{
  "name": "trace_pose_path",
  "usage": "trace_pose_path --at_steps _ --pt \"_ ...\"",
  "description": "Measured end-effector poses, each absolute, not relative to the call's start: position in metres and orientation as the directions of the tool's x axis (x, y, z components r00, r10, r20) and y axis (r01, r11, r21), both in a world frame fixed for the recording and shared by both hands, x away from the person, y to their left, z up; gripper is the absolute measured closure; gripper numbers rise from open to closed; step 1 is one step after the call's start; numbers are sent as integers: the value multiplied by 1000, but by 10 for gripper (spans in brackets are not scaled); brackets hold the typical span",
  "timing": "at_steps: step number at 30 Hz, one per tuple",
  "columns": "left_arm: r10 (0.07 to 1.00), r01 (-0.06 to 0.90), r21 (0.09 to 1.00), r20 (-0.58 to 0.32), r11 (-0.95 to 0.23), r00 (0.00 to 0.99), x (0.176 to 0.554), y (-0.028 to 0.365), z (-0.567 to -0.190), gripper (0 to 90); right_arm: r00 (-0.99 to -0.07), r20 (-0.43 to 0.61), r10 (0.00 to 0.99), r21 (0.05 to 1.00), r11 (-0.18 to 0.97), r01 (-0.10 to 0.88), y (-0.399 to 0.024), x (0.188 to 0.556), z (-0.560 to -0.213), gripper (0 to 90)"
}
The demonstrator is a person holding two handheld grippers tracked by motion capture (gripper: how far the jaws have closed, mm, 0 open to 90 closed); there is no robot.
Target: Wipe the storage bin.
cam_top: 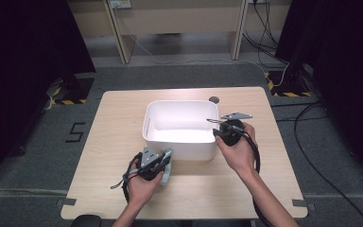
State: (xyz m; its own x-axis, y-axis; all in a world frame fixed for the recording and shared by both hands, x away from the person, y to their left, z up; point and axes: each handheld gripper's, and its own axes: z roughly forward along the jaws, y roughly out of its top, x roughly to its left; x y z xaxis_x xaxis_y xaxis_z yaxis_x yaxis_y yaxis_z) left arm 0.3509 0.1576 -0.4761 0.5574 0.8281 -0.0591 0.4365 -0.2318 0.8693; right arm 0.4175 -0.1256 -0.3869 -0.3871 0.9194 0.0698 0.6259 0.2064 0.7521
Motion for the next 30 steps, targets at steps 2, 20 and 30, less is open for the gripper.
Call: trace_pose_path --at_steps 2,20,30 --pt "827 439 868 -61 -232 558 352 158 -478 802 -387 68 919 753 207 624 -126 418 -387 719" --pt "830 468 850 -68 -242 554 354 157 -490 802 -388 67 919 753 208 624 -126 418 -387 719" --pt "832 491 834 -73 -251 549 356 157 -499 802 -386 69 920 752 207 626 -125 417 -387 718"
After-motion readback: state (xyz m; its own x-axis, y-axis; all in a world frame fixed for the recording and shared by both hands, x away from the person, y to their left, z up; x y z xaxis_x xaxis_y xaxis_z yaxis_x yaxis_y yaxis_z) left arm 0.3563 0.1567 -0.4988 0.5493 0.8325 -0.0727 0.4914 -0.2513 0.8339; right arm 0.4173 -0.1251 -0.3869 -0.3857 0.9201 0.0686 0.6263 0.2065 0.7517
